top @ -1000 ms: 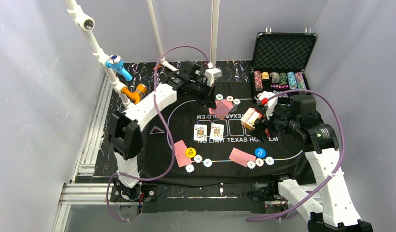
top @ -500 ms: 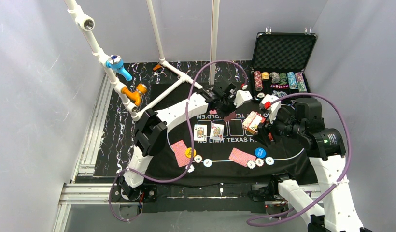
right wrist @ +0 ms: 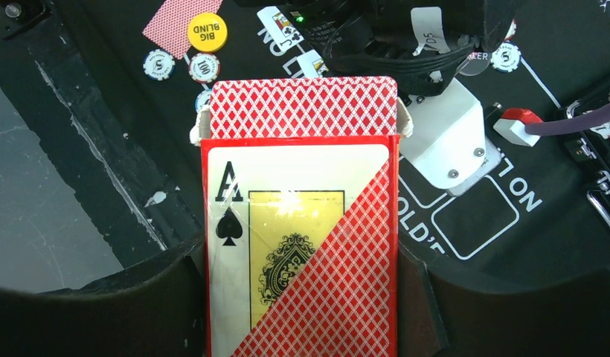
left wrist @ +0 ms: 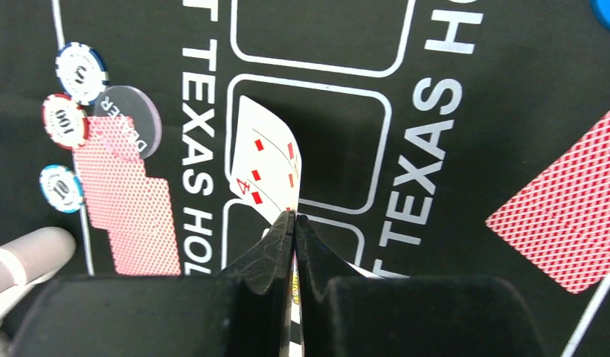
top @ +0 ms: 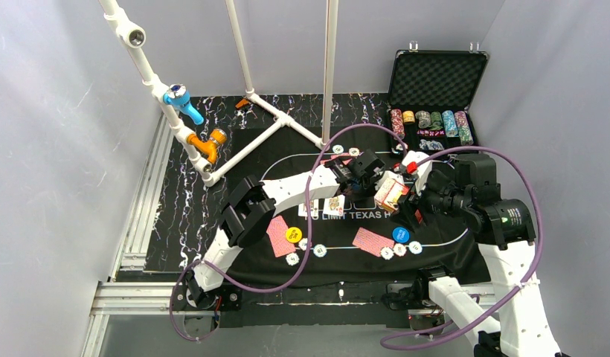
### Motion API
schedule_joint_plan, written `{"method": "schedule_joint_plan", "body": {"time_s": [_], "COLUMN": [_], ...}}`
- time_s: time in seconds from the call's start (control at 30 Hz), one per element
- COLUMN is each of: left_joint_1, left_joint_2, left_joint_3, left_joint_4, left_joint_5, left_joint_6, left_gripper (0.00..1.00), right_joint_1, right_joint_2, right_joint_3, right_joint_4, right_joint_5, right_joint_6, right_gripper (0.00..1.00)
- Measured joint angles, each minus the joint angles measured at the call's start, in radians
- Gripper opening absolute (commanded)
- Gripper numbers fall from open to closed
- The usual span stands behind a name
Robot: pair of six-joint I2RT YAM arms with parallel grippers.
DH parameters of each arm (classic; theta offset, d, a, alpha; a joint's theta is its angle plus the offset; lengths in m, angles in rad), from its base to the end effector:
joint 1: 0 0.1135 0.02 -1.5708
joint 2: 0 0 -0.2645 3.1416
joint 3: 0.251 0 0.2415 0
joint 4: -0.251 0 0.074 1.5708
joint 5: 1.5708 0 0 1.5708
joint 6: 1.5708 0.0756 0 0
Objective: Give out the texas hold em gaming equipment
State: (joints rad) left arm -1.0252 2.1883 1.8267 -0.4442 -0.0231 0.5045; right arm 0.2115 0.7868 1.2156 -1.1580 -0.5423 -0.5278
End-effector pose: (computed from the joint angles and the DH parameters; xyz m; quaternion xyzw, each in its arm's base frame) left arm 0.2697 -0.4408 0.1946 0.6392 0.6723 -0.0857 0.3634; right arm 0.1136 0.0643 0.3602 -0.4197 0.7805 0.1794 0.4272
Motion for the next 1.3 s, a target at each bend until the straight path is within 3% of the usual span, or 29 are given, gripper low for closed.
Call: {"method": "schedule_joint_plan", "body": {"time_s": [0.27, 0.63, 0.9, 1.03, 1.3], "left_joint_1": [0.001, 0.001, 0.005, 0.019, 0.155], "left_joint_2": [0.027, 0.066, 0.065, 0.063, 0.047], "left_joint_3": [-0.005, -0.007, 0.01, 0.047, 0.16], "left_joint_4": [-0.002, -0.037, -0.085, -0.116, -0.196], "left_joint_5": [0.095, 0.197, 0.246, 0.285, 0.447], "left_joint_6": [-0.05, -0.101, -0.164, -0.206, -0.354], "left_gripper": [0.0, 0.5, 0.57, 0.66, 0.73], "right_joint_1": [0.0, 0.0, 0.0, 0.0, 0.0], "right_joint_2": [0.0, 0.0, 0.0, -0.004, -0.021], "right_joint_3": [0.0, 0.0, 0.0, 0.0, -0.001], "right_joint_4": [0.0, 0.001, 0.002, 0.003, 0.008], "right_joint_5": [-0.001, -0.001, -0.005, -0.012, -0.015], "right_joint_6": [0.0, 0.0, 0.0, 0.002, 0.005], "right_gripper": [0.01, 0.01, 0.01, 0.01, 0.01]}}
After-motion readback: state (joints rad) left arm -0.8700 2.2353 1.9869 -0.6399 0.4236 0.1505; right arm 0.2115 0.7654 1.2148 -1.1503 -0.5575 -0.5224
